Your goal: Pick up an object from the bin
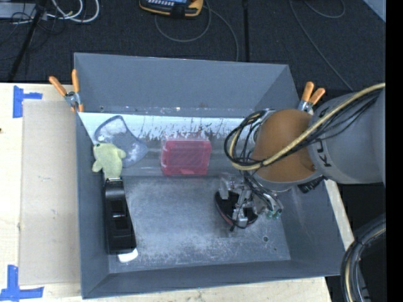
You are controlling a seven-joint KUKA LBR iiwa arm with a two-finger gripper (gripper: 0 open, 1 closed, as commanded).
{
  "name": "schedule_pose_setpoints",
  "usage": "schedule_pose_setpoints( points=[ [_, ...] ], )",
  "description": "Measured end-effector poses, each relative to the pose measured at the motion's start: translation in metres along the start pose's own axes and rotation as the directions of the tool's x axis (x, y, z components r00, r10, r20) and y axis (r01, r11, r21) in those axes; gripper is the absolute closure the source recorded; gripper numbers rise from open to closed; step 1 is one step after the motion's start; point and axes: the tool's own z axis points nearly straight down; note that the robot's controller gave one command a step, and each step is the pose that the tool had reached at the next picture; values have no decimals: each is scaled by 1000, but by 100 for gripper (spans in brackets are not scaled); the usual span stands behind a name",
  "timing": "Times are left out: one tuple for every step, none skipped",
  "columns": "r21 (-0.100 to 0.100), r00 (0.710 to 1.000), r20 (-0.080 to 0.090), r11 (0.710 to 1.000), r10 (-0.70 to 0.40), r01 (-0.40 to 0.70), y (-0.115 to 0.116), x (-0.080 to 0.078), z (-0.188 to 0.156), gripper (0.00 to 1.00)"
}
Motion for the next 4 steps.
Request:
schedule_pose_setpoints(
  points=[
    [3,970,2,970,243,-243,-30,-8,-4,0],
    [0,994,-1,994,111,-111,-78,15,-12,0],
    [2,991,3,991,136,-136,-105,-12,6,100],
    [2,991,3,991,136,-136,-105,-12,6,100]
  ],
)
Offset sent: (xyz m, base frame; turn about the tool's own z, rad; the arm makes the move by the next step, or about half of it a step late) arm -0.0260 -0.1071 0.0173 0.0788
